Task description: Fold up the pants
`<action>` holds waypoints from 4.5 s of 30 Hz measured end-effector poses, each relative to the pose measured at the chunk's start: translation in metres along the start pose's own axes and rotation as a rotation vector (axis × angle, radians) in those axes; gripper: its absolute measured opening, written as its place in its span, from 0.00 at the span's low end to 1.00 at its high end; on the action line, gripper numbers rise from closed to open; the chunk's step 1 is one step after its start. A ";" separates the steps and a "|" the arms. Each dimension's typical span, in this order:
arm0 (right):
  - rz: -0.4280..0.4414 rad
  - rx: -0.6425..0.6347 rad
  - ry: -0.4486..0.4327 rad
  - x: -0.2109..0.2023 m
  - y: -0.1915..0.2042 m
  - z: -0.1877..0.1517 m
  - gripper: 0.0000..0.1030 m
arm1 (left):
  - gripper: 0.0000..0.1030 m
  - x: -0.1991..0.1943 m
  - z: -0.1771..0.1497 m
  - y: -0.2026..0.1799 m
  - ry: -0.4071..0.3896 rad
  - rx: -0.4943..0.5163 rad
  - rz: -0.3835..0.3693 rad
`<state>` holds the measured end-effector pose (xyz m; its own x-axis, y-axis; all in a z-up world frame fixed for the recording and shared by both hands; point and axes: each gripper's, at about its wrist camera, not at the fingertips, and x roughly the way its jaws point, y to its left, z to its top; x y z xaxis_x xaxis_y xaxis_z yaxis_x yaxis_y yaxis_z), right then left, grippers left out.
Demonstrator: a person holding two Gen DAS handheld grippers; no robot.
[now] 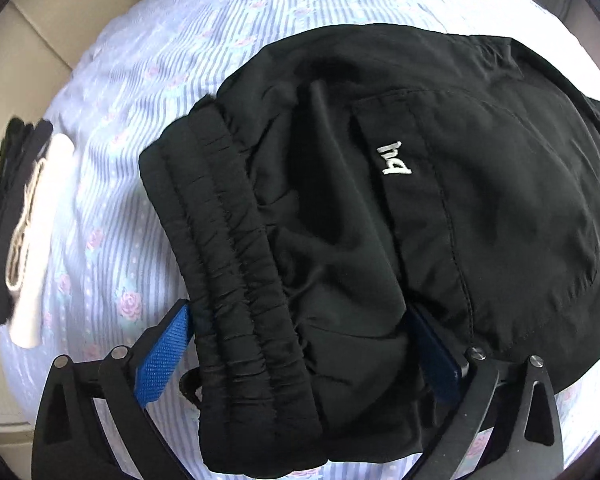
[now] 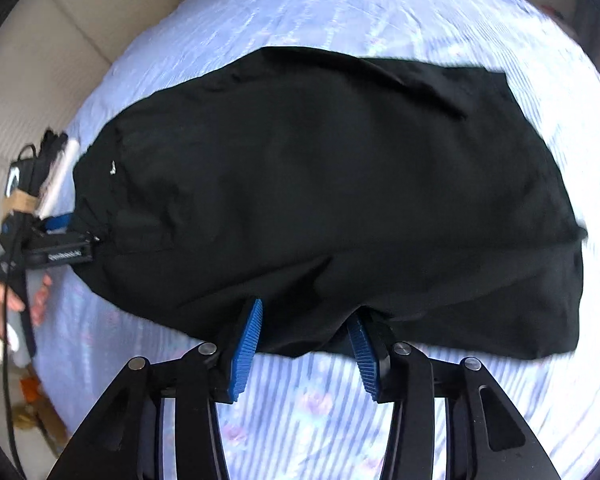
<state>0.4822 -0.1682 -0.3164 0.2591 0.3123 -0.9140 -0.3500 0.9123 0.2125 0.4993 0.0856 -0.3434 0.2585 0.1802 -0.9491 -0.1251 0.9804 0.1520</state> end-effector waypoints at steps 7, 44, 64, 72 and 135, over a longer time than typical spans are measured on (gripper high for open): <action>-0.001 0.101 0.026 -0.009 0.003 -0.038 0.06 | 1.00 -0.007 -0.005 0.006 0.003 0.015 0.025; -0.105 0.925 -0.375 -0.082 -0.165 -0.100 0.32 | 0.58 -0.046 0.055 -0.335 -0.486 1.276 -0.072; 0.008 1.109 -0.325 -0.060 -0.171 -0.147 0.24 | 0.03 -0.093 0.156 -0.335 -0.377 0.910 -0.339; -0.016 1.065 -0.424 -0.074 -0.184 -0.116 0.24 | 0.03 -0.087 0.158 -0.338 -0.355 0.934 -0.342; -0.108 0.373 -0.027 -0.036 0.148 -0.038 0.48 | 0.72 0.030 0.018 0.102 0.007 -0.075 -0.642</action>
<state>0.3872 -0.0544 -0.2653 0.3015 0.2117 -0.9297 0.0309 0.9724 0.2314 0.5113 0.1920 -0.3518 0.2980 -0.4415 -0.8464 -0.0141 0.8845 -0.4663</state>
